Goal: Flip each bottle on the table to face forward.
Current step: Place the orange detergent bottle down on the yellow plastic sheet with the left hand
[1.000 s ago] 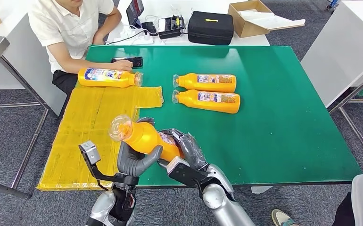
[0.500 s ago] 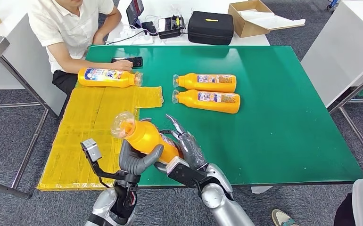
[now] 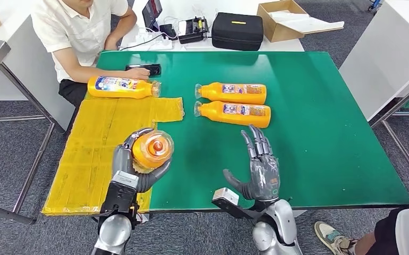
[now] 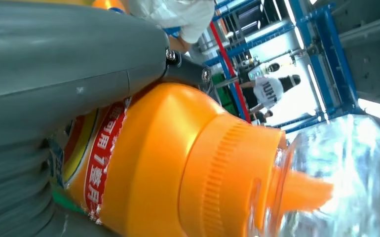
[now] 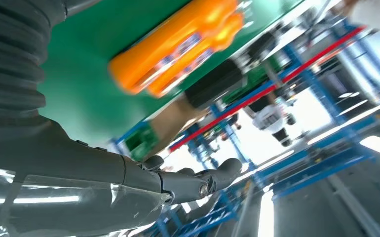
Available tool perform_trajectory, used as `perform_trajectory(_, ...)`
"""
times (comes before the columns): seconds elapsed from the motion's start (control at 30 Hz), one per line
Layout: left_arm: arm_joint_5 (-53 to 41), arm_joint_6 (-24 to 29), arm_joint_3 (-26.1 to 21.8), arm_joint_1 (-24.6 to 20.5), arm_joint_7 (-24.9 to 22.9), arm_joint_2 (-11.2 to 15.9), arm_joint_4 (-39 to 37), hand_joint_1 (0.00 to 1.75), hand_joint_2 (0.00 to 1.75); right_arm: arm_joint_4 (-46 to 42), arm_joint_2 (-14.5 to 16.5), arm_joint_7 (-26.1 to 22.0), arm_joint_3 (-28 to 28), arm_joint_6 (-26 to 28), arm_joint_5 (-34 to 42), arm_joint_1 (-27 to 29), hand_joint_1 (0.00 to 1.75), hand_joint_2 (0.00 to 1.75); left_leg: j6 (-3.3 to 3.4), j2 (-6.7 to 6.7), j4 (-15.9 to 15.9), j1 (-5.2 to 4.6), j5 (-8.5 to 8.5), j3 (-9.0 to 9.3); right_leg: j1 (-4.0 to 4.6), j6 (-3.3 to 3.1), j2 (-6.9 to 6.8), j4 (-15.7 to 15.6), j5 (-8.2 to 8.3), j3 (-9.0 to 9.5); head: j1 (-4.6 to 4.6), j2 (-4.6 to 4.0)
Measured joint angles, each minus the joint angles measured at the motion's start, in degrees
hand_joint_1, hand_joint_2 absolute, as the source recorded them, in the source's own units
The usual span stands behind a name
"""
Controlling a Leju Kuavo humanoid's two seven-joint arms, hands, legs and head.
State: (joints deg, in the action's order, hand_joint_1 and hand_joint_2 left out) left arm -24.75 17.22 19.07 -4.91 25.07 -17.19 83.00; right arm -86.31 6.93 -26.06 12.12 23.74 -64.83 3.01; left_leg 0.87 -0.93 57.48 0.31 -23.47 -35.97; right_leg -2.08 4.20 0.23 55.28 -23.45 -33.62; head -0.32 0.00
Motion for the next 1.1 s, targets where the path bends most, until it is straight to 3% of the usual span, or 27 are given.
perform_trajectory(0.1,-4.87,4.44,-1.23,0.61,0.64,-0.11,1.55,1.75,1.75,-1.31,-0.01,-0.06,-1.99,0.64,-1.19,0.84,0.0,1.75,-0.01,0.02,0.0,0.01,0.0,0.0,0.01,0.0,0.0,0.0,0.0,-0.03,0.0,0.0)
perform_trajectory(0.2,-20.92,13.04,-3.47,0.4,-2.19,-0.12,3.58,1.75,1.75,-3.19,-0.65,0.9,-3.76,2.24,-2.64,0.93,0.0,1.75,-0.01,0.0,0.0,0.02,0.03,0.01,0.02,0.0,-0.01,0.0,0.01,-0.01,-0.01,0.0)
perform_trajectory(0.37,-26.39,8.65,-8.73,-0.58,-5.87,-0.39,5.89,1.75,1.75,-7.2,-1.69,-0.11,-8.15,2.7,-1.12,0.8,0.0,1.75,0.01,0.02,0.0,0.0,0.05,0.02,0.0,0.01,-0.01,0.0,0.03,0.01,0.0,0.0)
perform_trajectory(0.5,-39.82,5.18,-9.9,-1.6,-11.41,-0.42,3.82,1.75,1.75,-8.31,-1.94,-3.45,-10.94,1.08,2.11,-0.96,0.0,1.75,0.01,-0.01,0.01,-0.02,0.04,0.02,-0.03,0.01,-0.02,0.0,0.03,0.01,0.02,0.0)
perform_trajectory(0.77,-55.32,1.94,-9.42,-6.95,-19.37,0.25,-10.54,1.75,1.75,-3.71,-2.73,-6.64,-11.61,0.27,4.22,-5.4,0.0,1.75,0.01,0.0,0.01,-0.01,0.06,0.02,-0.01,0.02,-0.02,0.0,0.06,0.02,0.01,0.0)
perform_trajectory(1.1,-57.4,-0.92,-8.1,-17.56,-18.21,2.49,-36.73,1.75,1.75,6.64,-2.79,-11.42,-8.99,0.74,10.33,-10.28,0.0,1.75,-0.01,-0.01,0.01,-0.01,0.09,0.01,-0.02,0.02,-0.02,0.03,0.06,0.03,0.01,0.0)
